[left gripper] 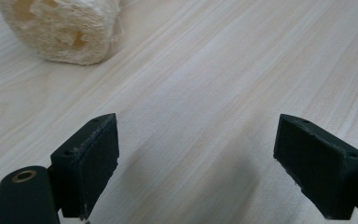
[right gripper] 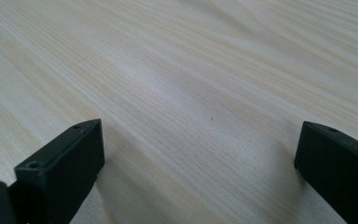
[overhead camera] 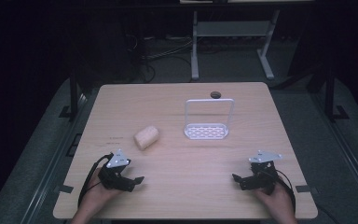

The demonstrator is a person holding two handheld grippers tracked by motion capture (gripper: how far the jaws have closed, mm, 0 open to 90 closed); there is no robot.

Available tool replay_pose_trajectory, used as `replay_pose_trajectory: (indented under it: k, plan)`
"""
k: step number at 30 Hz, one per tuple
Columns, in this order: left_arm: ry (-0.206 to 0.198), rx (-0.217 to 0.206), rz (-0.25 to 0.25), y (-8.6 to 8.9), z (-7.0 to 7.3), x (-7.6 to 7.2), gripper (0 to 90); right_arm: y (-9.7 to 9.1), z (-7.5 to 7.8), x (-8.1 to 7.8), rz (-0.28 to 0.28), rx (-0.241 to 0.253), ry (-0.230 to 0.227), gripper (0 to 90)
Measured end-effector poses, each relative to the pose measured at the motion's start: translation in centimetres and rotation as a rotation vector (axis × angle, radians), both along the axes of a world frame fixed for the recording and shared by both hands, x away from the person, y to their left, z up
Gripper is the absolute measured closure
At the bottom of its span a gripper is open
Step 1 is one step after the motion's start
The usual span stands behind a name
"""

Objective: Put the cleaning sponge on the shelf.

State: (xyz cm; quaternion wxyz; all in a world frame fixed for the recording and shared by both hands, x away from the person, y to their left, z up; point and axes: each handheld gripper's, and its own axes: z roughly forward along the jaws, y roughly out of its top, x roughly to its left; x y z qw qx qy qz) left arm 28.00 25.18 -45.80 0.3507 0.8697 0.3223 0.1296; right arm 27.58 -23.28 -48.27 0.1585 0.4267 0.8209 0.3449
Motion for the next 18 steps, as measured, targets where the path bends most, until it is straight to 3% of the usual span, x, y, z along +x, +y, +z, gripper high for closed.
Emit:
replay_pose_trajectory:
  k: [18]
  plan:
    - [-0.004, 0.007, 0.025, 0.8, 1.4, 1.3, 13.5, 0.0, 0.0, 0.0, 0.000, -0.001, -0.001, 1.3]
